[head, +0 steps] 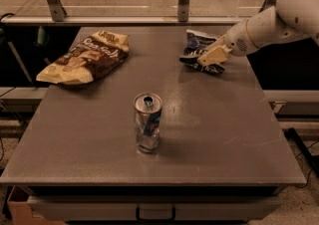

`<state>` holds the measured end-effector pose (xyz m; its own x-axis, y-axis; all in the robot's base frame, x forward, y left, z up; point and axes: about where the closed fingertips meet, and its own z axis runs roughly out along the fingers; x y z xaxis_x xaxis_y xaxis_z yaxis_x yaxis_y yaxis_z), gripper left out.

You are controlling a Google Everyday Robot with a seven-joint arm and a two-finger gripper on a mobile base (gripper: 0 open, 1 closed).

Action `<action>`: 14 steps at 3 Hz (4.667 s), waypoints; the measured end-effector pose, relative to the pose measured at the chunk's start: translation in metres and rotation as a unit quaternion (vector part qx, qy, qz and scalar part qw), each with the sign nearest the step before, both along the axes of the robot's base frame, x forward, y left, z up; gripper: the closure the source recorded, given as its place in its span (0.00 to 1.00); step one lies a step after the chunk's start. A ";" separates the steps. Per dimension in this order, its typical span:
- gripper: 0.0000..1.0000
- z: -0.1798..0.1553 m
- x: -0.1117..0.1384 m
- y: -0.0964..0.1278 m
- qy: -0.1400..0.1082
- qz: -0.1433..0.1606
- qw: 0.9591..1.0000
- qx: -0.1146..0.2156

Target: Move blue chip bag near brown chip bag

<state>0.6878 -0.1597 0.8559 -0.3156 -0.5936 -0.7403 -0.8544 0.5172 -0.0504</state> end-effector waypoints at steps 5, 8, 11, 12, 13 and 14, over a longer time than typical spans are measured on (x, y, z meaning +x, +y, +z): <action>1.00 0.069 -0.002 0.021 -0.096 0.087 0.992 -0.012; 0.98 0.022 0.008 0.155 -0.081 0.264 0.961 -0.027; 0.29 0.001 0.008 0.192 -0.064 0.284 0.956 -0.017; 0.06 0.004 0.005 0.198 -0.067 0.286 0.956 -0.010; 0.00 0.021 0.003 0.197 -0.079 0.277 0.957 0.011; 0.00 0.061 -0.001 0.169 -0.116 0.234 0.964 0.046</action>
Offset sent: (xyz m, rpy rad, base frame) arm -0.0327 -0.0229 0.1238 -0.0392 -0.2755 0.0735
